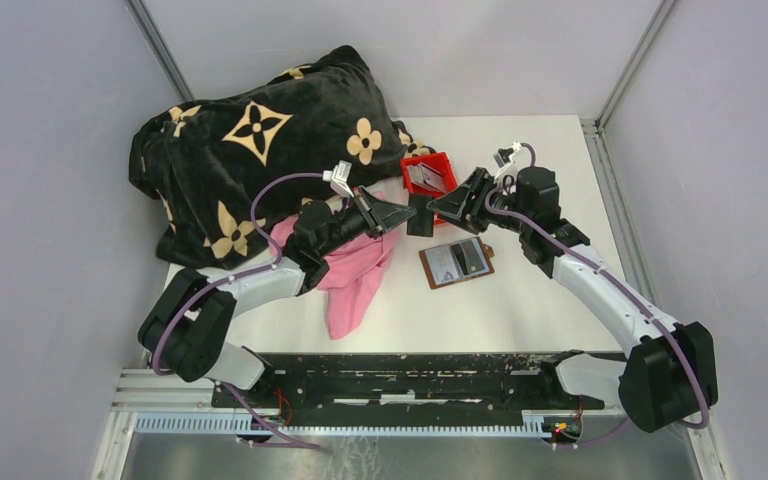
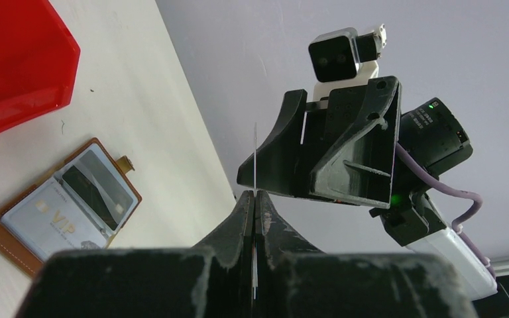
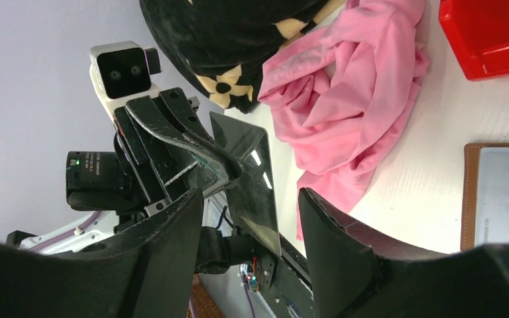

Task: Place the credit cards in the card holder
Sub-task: Pick up the credit card from the storage box, then insert the credit card into the card holder.

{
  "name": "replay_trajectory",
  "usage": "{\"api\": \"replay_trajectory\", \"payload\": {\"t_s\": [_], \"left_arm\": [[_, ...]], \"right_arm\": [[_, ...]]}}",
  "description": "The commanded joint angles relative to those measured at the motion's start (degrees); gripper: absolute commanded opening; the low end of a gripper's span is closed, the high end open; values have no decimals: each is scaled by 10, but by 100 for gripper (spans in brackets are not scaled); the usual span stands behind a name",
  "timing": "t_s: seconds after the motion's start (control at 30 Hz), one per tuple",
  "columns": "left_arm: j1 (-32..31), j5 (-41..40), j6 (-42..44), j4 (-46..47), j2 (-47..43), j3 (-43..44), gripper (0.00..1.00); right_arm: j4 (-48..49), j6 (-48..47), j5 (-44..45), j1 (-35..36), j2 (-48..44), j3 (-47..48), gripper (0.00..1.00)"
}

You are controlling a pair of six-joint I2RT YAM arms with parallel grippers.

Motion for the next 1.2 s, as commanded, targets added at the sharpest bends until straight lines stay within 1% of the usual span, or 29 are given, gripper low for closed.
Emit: {"api": "replay_trajectory", "payload": {"t_s": [0.0,0.17,0.3,0.37,0.47,0.57,0.67,0.7,0.73,0.77,0.87,0.9,0.97,1.03,1.17], "left_arm": [[-5,11,-25,48,11,24,3],[-5,18,-38,65,23,29,3],[-5,20,-45,72,28,29,3],[-6,23,-55,82,35,30,3],[-6,31,-71,101,51,32,3],[-8,33,-85,117,62,32,3],[-8,34,-93,128,70,32,3],[-8,34,-94,129,72,33,3],[-8,34,-94,126,74,33,4],[-8,32,-92,117,73,33,11],[-8,13,-65,59,59,31,33],[-8,0,-53,30,52,29,41],[-8,-31,-31,-20,37,20,49],[-7,-59,-15,-54,23,6,54],[-10,-93,31,-130,15,10,57]], "right_arm": [[59,17,-26,7,7,-8,61],[87,30,-35,10,23,-16,59],[116,49,-42,12,34,-23,53],[133,59,-45,11,40,-28,46],[165,80,-52,12,50,-34,32],[185,96,-57,13,57,-35,22],[187,101,-62,12,61,-31,4],[184,100,-63,11,61,-27,2],[178,99,-65,11,61,-23,1],[169,94,-65,11,60,-17,1],[111,60,-61,12,50,11,1],[58,38,-54,12,46,25,1],[-31,-31,-35,11,37,59,1],[-114,-85,-12,10,30,92,1],[-279,-193,60,8,31,157,1]]}}
